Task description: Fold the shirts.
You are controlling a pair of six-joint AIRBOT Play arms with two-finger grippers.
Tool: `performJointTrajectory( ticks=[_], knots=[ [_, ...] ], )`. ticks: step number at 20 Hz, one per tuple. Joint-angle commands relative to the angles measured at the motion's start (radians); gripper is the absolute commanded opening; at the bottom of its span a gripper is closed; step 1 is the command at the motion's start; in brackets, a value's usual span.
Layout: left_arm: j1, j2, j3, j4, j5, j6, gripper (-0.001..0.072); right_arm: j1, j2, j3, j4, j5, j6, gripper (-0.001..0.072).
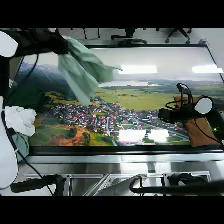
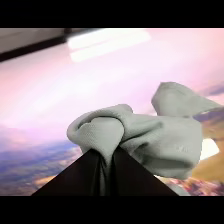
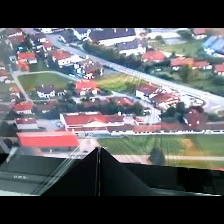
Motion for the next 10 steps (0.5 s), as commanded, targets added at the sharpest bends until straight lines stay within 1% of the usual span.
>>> performJointTrajectory(
  ticks=[1, 5, 6, 7, 8, 9, 10],
  knots=[
    [-0.124, 0.074, -0.181, -0.072, -0.094, -0.049, 0.0013, 0.001, -0.015, 0.000, 0.000, 0.000, 0.000, 0.0026],
    [-0.204, 0.030, -0.399, -0.073, -0.098, -0.061, 0.0017, 0.001, -0.054, 0.000, 0.000, 0.000, -0.015, 0.0027],
    [-0.210, 0.009, -0.428, -0.086, -0.108, -0.062, 0.0093, 0.001, -0.068, 0.000, 0.000, 0.000, -0.015, 0.0029],
    [-0.210, -0.012, -0.443, -0.122, -0.129, -0.063, 0.0475, 0.001, -0.079, 0.000, 0.000, 0.000, -0.015, 0.0088],
    [-0.205, -0.028, -0.446, -0.160, -0.159, -0.082, 0.0662, 0.000, -0.089, 0.000, 0.000, -0.001, -0.015, 0.0246],
    [-0.196, -0.037, -0.445, -0.202, -0.193, -0.087, 0.0667, 0.000, -0.098, 0.001, 0.000, -0.002, -0.015, 0.0300],
    [-0.177, -0.037, -0.445, -0.242, -0.229, -0.084, 0.0667, -0.003, -0.103, 0.005, 0.000, -0.011, -0.018, 0.0299]
  ],
)
